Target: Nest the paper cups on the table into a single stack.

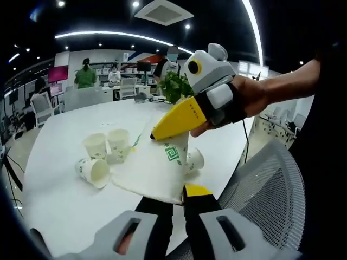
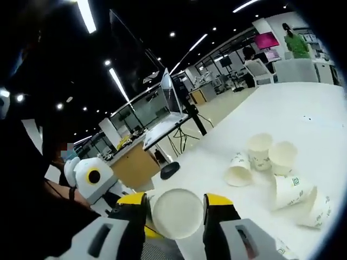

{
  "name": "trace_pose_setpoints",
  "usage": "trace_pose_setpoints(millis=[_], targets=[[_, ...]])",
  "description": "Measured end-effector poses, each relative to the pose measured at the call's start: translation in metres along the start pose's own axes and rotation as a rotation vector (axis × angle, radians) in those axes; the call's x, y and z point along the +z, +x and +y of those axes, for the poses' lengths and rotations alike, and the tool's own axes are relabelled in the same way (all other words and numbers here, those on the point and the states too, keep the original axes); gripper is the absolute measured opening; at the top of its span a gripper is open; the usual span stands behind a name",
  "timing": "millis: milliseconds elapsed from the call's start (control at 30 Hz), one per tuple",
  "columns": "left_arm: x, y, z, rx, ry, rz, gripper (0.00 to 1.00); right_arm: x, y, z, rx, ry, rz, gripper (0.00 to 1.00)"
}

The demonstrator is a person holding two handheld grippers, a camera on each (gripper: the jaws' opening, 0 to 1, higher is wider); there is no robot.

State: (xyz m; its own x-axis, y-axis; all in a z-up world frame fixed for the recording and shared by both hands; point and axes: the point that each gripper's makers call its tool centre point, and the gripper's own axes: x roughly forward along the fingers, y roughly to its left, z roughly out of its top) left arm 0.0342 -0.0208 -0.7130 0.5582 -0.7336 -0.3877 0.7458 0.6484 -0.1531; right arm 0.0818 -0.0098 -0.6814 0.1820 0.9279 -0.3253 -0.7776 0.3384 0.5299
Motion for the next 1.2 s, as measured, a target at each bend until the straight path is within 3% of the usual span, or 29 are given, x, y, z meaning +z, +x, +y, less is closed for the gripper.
trace_pose_setpoints(millis=[533, 900, 1100, 1167, 1200], targets=[[0.015, 0.006, 0.000, -0.015, -0.106, -0.085, 0.06, 0.005, 0.000, -0.003, -0.019, 0.025, -0.027, 0.43], [0.029, 0.006, -0.003, -0.017, -0.168, -0.155, 0.14, 0.007, -0.003, -0.010, -0.028, 0.135, -0.081, 0.43], [0.032, 0.008, 0.001, 0.003, -0.171, -0.160, 0.17, 0.007, -0.004, -0.012, -0.027, 0.162, -0.100, 0.43], [0.032, 0.009, 0.003, 0.008, -0.179, -0.165, 0.18, 0.009, -0.005, -0.012, -0.020, 0.169, -0.113, 0.42], [0.032, 0.011, 0.003, 0.009, -0.183, -0.166, 0.20, 0.009, -0.004, -0.002, 0.034, 0.207, -0.117, 0.41]])
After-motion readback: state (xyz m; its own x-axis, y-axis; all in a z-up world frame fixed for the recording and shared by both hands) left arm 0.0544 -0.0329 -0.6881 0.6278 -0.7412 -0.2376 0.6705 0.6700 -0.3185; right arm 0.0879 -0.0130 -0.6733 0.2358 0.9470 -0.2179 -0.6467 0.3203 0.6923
